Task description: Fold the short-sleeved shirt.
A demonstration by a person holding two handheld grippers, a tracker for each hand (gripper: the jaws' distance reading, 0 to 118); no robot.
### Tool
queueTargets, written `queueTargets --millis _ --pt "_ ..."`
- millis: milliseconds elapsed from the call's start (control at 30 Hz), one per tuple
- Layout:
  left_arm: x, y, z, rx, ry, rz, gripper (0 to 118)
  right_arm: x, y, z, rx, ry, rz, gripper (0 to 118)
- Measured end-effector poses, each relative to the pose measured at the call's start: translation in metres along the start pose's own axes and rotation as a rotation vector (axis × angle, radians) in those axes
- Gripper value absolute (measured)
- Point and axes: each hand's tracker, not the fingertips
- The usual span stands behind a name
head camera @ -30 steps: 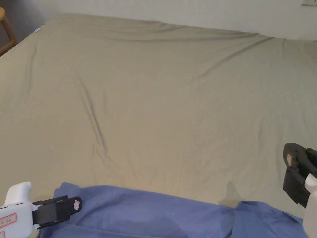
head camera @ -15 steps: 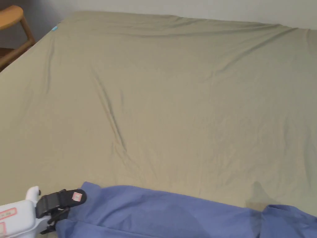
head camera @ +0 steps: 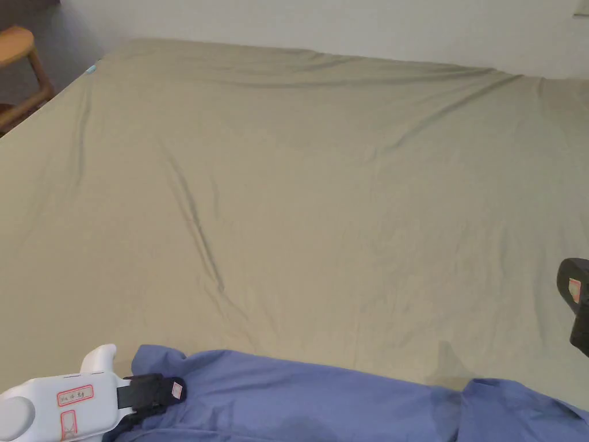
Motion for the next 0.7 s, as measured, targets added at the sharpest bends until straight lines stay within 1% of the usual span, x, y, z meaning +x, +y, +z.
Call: queueTargets --millis 33,233,333,433,500,533,700 --pt "0.005 0.002 0.004 0.011 0.012 -0.023 8 0.0 0.001 0.002 0.003 0.003 -0.001 1" --pt "0.008 0.017 0.029 0.05 0.024 -0.025 8 -0.002 0.002 0.011 0.009 0.002 0.01 1" --pt "0.005 0.024 0.043 0.081 0.085 -0.015 8 -0.001 0.002 0.016 0.013 0.004 0.005 1" --pt "-0.006 0.032 0.064 0.124 0.124 0.032 8 0.001 0.001 0.017 0.013 0.002 0.004 1" --pt "-0.006 0.036 0.076 0.152 0.178 0.032 8 0.003 0.0 0.018 0.01 0.002 0.002 1" --pt "-0.003 0.037 0.084 0.156 0.202 0.001 8 0.003 0.0 0.017 0.01 0.002 0.001 1" --pt "0.033 0.036 0.091 0.138 0.237 -0.034 8 0.004 -0.001 0.015 0.008 0.009 -0.011 1"
